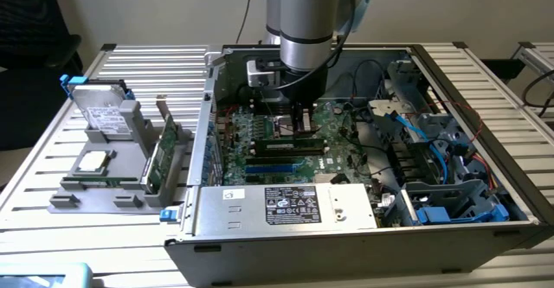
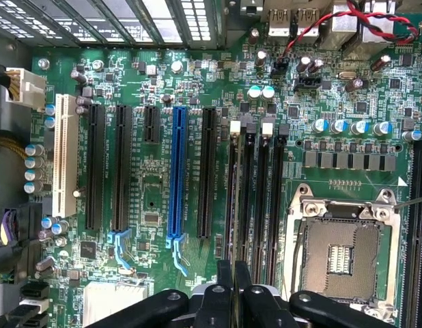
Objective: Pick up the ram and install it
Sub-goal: 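Insert the ram into the slot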
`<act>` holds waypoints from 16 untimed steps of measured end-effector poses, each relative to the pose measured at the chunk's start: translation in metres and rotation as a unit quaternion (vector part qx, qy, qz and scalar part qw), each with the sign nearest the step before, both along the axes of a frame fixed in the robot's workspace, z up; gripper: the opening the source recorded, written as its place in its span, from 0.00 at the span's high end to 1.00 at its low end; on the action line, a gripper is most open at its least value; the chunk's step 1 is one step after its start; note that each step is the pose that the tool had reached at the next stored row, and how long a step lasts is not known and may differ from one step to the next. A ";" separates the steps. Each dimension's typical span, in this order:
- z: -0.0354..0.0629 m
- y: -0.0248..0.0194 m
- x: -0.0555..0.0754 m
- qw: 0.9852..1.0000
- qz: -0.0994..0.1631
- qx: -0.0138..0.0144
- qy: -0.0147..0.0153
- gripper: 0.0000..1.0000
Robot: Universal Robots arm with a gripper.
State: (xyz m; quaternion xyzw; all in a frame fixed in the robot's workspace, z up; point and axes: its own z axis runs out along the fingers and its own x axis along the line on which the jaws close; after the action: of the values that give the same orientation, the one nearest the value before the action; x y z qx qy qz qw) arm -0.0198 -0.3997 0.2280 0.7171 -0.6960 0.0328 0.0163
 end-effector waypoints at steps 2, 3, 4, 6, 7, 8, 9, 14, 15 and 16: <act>-0.0001 0.0000 0.000 1.000 0.000 0.000 0.000 0.87; -0.0001 0.0000 0.000 1.000 0.000 0.000 0.000 0.87; -0.0002 0.0000 0.000 1.000 0.000 0.000 0.000 0.87; -0.0002 0.0000 0.000 1.000 0.000 0.000 0.000 0.87; -0.0001 -0.0001 0.000 1.000 0.000 0.000 0.000 0.87; 0.0000 -0.0001 0.000 1.000 0.000 0.000 0.000 0.87; 0.0001 -0.0002 0.000 1.000 0.000 0.000 0.000 0.87; 0.0006 -0.0010 0.000 1.000 0.000 0.000 0.000 0.87; 0.0005 -0.0013 0.000 1.000 0.000 0.000 0.000 0.87; 0.0006 -0.0014 0.000 1.000 0.000 0.000 0.000 0.87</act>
State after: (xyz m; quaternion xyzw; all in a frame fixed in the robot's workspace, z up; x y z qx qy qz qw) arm -0.0198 -0.4011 0.2287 0.7170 -0.6961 0.0332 0.0164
